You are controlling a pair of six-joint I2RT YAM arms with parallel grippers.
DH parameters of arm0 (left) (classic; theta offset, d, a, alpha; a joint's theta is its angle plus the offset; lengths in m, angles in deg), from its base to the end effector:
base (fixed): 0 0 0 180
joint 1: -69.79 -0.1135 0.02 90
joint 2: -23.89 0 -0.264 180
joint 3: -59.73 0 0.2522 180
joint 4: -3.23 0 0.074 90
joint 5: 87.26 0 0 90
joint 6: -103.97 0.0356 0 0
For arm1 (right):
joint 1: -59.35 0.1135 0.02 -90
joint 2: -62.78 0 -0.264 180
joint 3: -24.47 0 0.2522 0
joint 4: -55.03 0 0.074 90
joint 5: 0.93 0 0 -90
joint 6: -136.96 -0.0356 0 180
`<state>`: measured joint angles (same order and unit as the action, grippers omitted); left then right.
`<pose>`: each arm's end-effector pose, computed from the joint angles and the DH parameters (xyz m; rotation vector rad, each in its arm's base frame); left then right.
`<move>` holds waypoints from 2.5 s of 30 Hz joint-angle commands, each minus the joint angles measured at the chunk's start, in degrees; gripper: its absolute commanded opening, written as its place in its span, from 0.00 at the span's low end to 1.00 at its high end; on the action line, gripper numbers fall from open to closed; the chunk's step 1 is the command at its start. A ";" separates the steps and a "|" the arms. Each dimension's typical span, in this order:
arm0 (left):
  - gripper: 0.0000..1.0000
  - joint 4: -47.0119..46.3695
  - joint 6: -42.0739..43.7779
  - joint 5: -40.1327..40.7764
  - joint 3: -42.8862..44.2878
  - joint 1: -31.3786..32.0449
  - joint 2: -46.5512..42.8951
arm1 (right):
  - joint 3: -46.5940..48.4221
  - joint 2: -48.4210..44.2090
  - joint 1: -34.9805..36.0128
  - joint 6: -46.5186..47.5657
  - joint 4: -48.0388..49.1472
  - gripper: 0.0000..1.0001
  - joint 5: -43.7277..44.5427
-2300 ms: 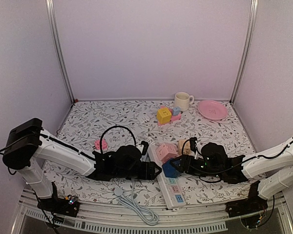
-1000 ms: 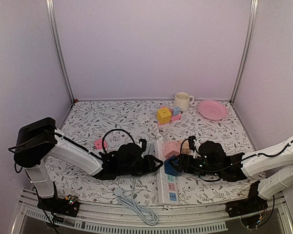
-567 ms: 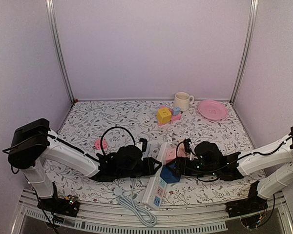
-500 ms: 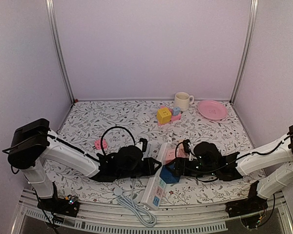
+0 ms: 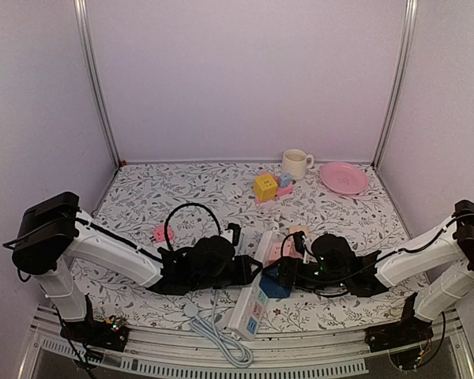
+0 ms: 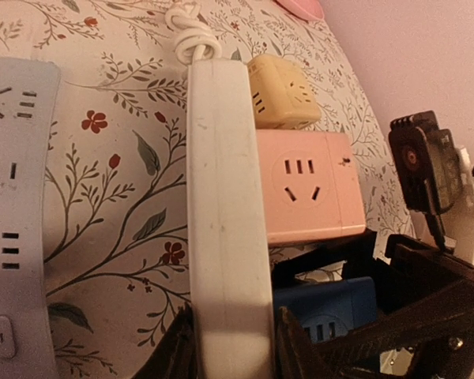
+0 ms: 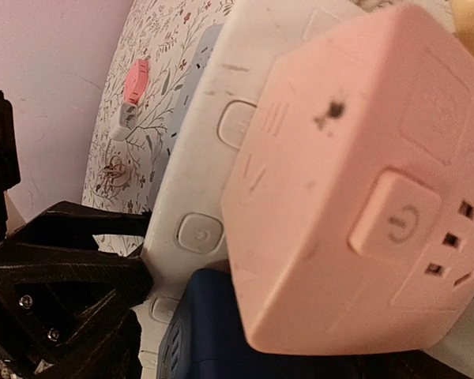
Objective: Pull the plug off the socket
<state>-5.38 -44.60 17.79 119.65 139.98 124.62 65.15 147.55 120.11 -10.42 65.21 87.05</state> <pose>0.1279 -0.3278 0.1503 0.0657 2.2970 -1.0099 0.1298 0.2345 0.1398 -0.0945 2.4282 1.1324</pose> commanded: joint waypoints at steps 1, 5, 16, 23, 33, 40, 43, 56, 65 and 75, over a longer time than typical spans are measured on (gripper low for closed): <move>0.00 -0.27 1.10 0.41 1.59 1.26 -0.57 | -3.82 -0.10 0.33 -5.85 8.33 0.86 -1.57; 0.00 -0.14 0.96 0.59 1.49 1.21 -0.70 | -5.26 -0.46 0.33 -7.88 11.54 0.73 -1.99; 0.47 -1.18 0.88 -1.36 -0.35 1.23 -2.67 | -5.65 -5.11 0.33 -5.83 10.83 0.04 1.61; 0.73 -1.46 1.75 -3.00 -0.11 2.31 -2.92 | -2.73 -15.47 0.33 0.61 -0.02 0.03 11.46; 0.69 -2.53 5.53 -7.09 3.38 4.43 -1.04 | 2.30 -23.81 0.33 8.71 -9.60 0.03 18.72; 0.63 -0.44 7.22 -8.75 6.61 5.37 1.09 | 3.96 -26.88 0.33 11.09 -12.17 0.03 19.86; 0.58 2.05 7.59 -8.62 8.34 5.51 2.24 | 4.17 -28.01 0.33 11.62 -12.92 0.03 19.50; 0.17 5.40 5.17 -5.58 9.44 5.30 4.74 | 3.19 -28.91 0.33 10.46 -10.85 0.03 13.77; 0.00 8.30 -0.36 5.06 3.13 5.08 -1.58 | 3.16 -26.29 0.33 10.45 -10.41 0.03 11.56; 0.00 12.54 -4.65 11.43 -0.70 4.56 -5.42 | 4.22 -22.98 0.33 10.28 -9.53 0.03 8.79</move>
<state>-0.05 -43.88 18.20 121.68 147.22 120.71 67.42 126.00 120.80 -0.37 51.18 96.90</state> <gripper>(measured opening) 0.299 0.630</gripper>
